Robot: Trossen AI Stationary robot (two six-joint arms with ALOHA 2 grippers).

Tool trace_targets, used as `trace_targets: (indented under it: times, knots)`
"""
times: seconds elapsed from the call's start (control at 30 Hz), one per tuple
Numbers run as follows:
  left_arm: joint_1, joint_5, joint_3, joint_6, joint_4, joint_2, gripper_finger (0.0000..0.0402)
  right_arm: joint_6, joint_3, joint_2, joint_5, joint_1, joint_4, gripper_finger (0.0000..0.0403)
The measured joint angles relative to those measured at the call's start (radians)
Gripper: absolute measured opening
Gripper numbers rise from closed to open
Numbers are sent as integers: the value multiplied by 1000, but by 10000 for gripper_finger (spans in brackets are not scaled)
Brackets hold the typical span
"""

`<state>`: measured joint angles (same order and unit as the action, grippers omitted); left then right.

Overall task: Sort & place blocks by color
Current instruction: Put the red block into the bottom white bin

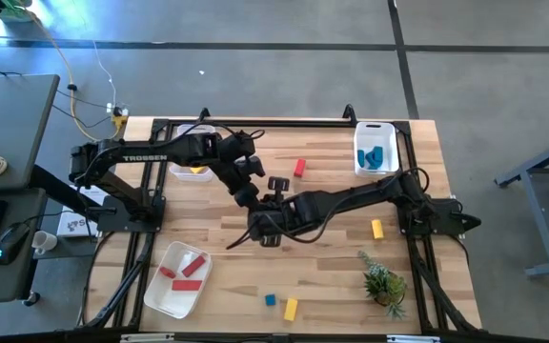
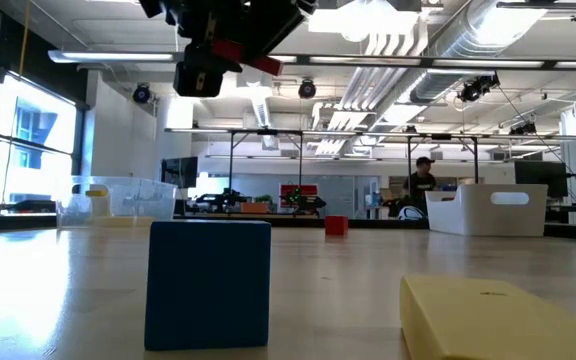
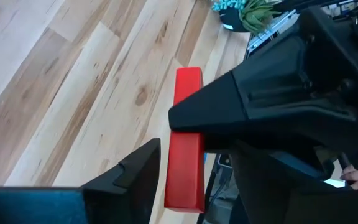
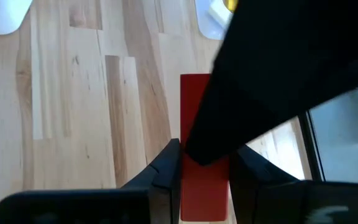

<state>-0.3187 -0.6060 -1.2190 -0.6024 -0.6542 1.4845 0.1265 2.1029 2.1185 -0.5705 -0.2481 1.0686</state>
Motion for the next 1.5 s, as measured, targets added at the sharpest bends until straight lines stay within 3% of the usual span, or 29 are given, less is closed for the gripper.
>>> trace_targets:
  times: [0.37, 0.67, 1.03, 1.3, 1.5]
  knots:
    - [-1, 4, 0, 6, -1, 0, 112, 4, 0, 0, -23, 1, 15, 69]
    - [-2, 41, 0, 37, 0, 0, 33, 3, 0, 0, -30, 4, 36, 69]
    - [10, 64, 0, 61, -34, 0, 40, 108, 0, 0, -10, 2, 64, 200]
    - [26, 131, 0, 131, -215, 0, 40, 240, 0, 0, 68, -9, 71, 211]
    - [113, 139, 0, 178, -378, -26, 40, 327, 0, 0, 117, -15, 80, 212]
